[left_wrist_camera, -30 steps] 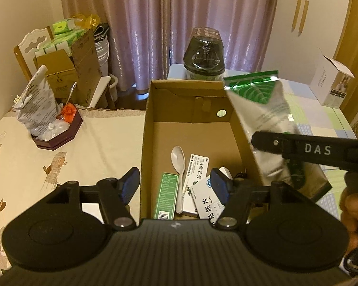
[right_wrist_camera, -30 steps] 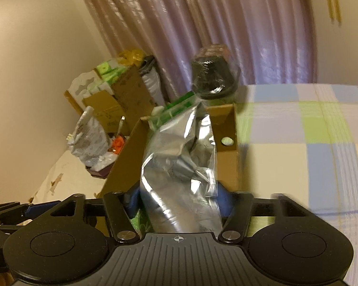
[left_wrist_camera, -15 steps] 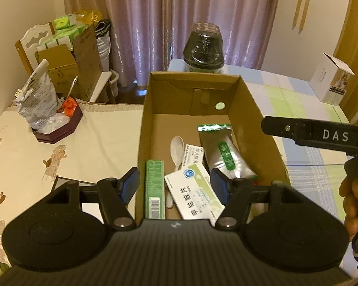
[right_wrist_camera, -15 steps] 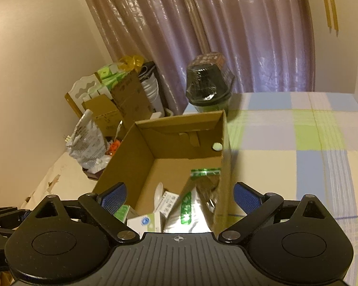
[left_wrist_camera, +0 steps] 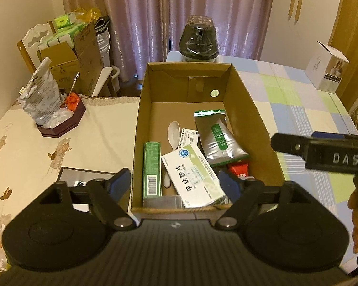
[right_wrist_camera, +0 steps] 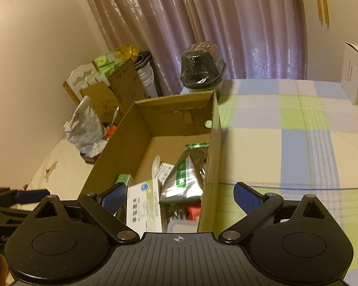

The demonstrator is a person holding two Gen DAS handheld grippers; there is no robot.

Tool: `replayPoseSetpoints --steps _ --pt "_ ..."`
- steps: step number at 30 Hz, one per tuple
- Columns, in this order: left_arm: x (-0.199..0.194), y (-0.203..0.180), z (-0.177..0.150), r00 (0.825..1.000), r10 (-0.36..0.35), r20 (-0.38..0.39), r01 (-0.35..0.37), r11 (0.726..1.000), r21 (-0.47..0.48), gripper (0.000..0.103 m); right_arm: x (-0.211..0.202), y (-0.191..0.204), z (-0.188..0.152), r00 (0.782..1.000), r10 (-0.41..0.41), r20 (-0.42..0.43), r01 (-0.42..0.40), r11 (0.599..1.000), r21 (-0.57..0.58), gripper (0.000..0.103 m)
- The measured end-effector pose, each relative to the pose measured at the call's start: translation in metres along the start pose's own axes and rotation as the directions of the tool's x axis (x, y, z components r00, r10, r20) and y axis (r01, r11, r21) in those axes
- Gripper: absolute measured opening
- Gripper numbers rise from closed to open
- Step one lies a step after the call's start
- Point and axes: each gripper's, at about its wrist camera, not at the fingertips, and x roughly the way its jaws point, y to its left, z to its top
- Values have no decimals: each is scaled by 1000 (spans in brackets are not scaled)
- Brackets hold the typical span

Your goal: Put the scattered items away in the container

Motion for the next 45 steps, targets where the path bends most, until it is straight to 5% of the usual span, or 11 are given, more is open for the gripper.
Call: replayPoseSetpoints --steps 10,30,45 --pt "-35 -8 -17 999 27 21 -27 1000 -10 102 -38 4 -12 1000 -13 -1 13 1000 6 101" --pt "-124 -18 -75 998 26 54 -18 988 -150 102 -114 20 -55 999 -21 -25 19 997 -74 103" --pt "-178 -24 -88 993 78 86 -61 981 -184 102 -164 37 -63 999 -37 9 38 992 -125 103"
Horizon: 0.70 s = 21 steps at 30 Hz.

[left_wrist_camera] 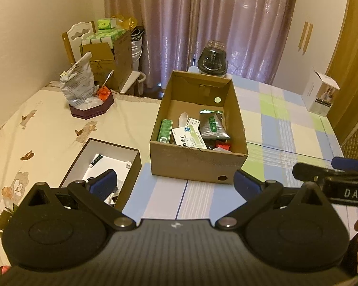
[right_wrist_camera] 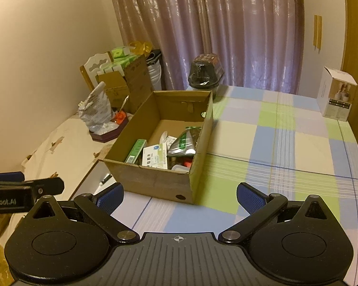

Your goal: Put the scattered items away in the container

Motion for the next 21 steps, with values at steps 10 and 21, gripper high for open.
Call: replayPoseSetpoints --steps 10,21 --pt "-20 -4 4 999 37 39 -37 999 15 102 -19 8 -5 1000 5 8 -4 1000 -21 103" --pt "-22 -4 2 999 29 44 -29 1000 -4 102 -24 8 -10 1000 -4 14 5 1000 -25 103"
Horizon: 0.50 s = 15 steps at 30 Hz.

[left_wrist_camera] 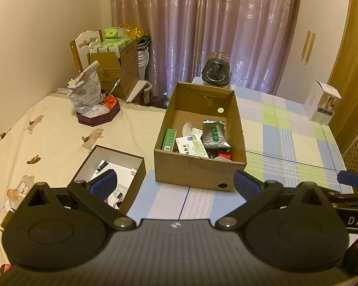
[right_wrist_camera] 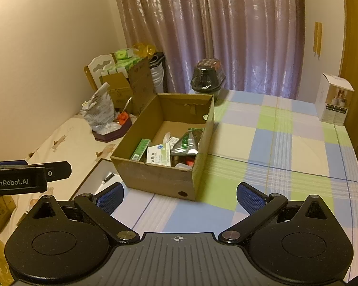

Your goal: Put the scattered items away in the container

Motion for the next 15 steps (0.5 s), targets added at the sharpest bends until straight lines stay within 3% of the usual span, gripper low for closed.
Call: replayPoseSetpoints --steps 15 --pt "6 -9 -8 1000 -20 -16 20 1000 9 102 5 -3 -3 1000 -25 -4 25 999 -21 103"
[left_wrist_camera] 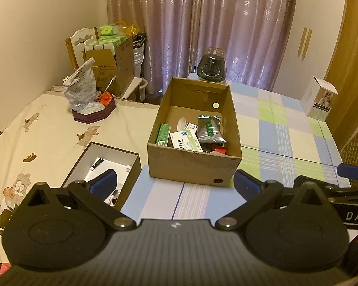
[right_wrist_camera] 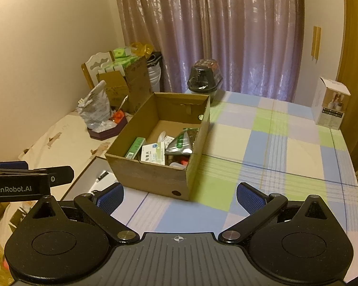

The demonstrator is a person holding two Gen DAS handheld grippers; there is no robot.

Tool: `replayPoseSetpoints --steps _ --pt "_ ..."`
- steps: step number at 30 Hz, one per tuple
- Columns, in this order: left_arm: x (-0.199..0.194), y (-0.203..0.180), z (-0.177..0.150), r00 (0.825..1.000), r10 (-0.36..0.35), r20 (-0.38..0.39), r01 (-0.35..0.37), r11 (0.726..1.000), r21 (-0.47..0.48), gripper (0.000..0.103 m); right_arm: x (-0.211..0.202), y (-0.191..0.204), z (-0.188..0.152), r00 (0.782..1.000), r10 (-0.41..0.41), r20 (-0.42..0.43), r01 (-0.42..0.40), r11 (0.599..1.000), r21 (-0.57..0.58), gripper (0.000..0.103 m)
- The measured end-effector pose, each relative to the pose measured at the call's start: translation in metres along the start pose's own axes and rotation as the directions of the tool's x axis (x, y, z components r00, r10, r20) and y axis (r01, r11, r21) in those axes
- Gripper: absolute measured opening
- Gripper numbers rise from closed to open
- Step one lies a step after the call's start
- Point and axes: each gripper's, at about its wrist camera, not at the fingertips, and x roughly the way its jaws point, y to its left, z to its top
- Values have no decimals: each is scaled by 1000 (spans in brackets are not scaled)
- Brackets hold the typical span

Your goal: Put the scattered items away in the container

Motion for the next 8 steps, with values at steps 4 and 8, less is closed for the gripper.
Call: replayPoseSetpoints --steps 4,8 --pt "1 0 -1 1000 -7 5 7 1000 0 102 3 -3 -2 1000 -1 -9 1 1000 2 103" --pt "2 -1 -3 1000 -8 17 8 1000 8 102 7 -4 -4 1000 -2 -17 2 1000 8 103"
